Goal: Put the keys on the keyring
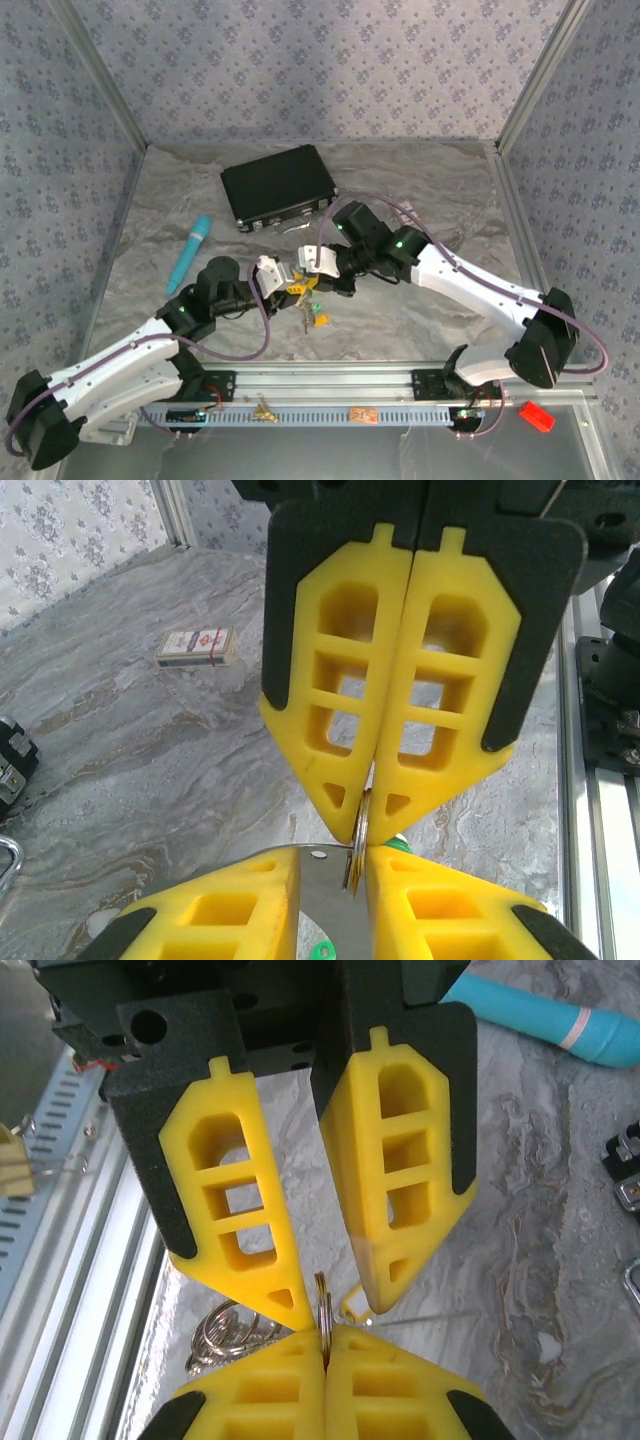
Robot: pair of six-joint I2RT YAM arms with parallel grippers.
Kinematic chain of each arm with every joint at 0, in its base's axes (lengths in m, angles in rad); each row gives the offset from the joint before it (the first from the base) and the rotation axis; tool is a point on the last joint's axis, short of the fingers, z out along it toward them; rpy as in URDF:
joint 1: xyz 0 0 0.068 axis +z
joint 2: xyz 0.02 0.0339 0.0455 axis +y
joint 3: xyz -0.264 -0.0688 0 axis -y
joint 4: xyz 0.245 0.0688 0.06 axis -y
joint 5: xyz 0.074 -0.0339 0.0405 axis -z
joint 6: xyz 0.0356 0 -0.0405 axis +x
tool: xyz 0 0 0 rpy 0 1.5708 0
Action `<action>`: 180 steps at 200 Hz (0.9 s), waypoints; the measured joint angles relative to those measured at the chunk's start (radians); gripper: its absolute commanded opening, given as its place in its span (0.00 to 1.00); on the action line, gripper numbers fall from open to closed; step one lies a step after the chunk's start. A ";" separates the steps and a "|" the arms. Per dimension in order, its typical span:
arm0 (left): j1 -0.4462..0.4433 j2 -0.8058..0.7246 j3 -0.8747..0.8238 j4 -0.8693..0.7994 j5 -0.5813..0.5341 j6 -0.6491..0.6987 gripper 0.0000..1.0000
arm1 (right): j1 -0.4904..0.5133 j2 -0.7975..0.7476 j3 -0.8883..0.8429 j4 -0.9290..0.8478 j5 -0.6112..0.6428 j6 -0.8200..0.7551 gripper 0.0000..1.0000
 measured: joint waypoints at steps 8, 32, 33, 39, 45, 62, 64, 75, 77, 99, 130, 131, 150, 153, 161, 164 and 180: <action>-0.002 0.002 0.000 -0.005 0.000 0.003 0.21 | 0.009 0.008 0.013 -0.020 0.019 -0.015 0.00; -0.002 0.002 0.000 -0.029 0.002 0.010 0.13 | 0.025 0.029 0.033 -0.050 0.045 -0.042 0.00; -0.002 0.002 0.000 -0.030 0.002 0.010 0.12 | 0.025 0.029 0.034 -0.050 0.046 -0.044 0.00; -0.002 0.002 0.000 -0.032 0.003 0.011 0.07 | 0.025 0.030 0.036 -0.053 0.048 -0.048 0.00; -0.002 0.002 0.000 -0.033 0.006 0.010 0.01 | 0.026 0.030 0.037 -0.053 0.050 -0.051 0.00; -0.002 0.002 0.000 -0.034 0.011 0.016 0.00 | 0.025 0.030 0.039 -0.057 0.051 -0.054 0.14; -0.002 0.001 0.000 -0.034 0.011 0.018 0.00 | 0.024 0.030 0.039 -0.056 0.050 -0.051 0.16; -0.002 0.000 0.000 -0.028 0.015 0.018 0.00 | 0.013 0.026 0.029 -0.039 0.029 -0.045 0.23; -0.002 -0.001 0.000 -0.025 0.015 0.017 0.00 | 0.011 0.024 0.025 -0.034 0.024 -0.038 0.24; -0.002 -0.019 -0.023 0.016 0.016 0.013 0.00 | -0.035 -0.034 -0.076 0.065 -0.052 0.014 0.27; -0.002 -0.050 -0.084 0.093 0.020 -0.003 0.00 | -0.076 -0.077 -0.178 0.187 -0.134 0.097 0.25; -0.002 -0.050 -0.085 0.095 0.020 -0.003 0.00 | -0.076 -0.077 -0.180 0.192 -0.137 0.101 0.24; -0.002 -0.055 -0.101 0.117 0.024 -0.012 0.00 | -0.074 -0.077 -0.210 0.263 -0.169 0.141 0.22; -0.002 -0.055 -0.103 0.118 0.024 -0.013 0.00 | -0.074 -0.077 -0.213 0.272 -0.173 0.144 0.21; -0.002 -0.055 -0.104 0.124 0.024 -0.013 0.00 | -0.074 -0.077 -0.222 0.292 -0.181 0.155 0.19; -0.002 -0.055 -0.105 0.129 0.024 -0.014 0.00 | -0.074 -0.077 -0.224 0.298 -0.183 0.161 0.18; -0.002 -0.058 -0.111 0.148 0.026 -0.020 0.00 | -0.074 -0.075 -0.227 0.321 -0.199 0.177 0.06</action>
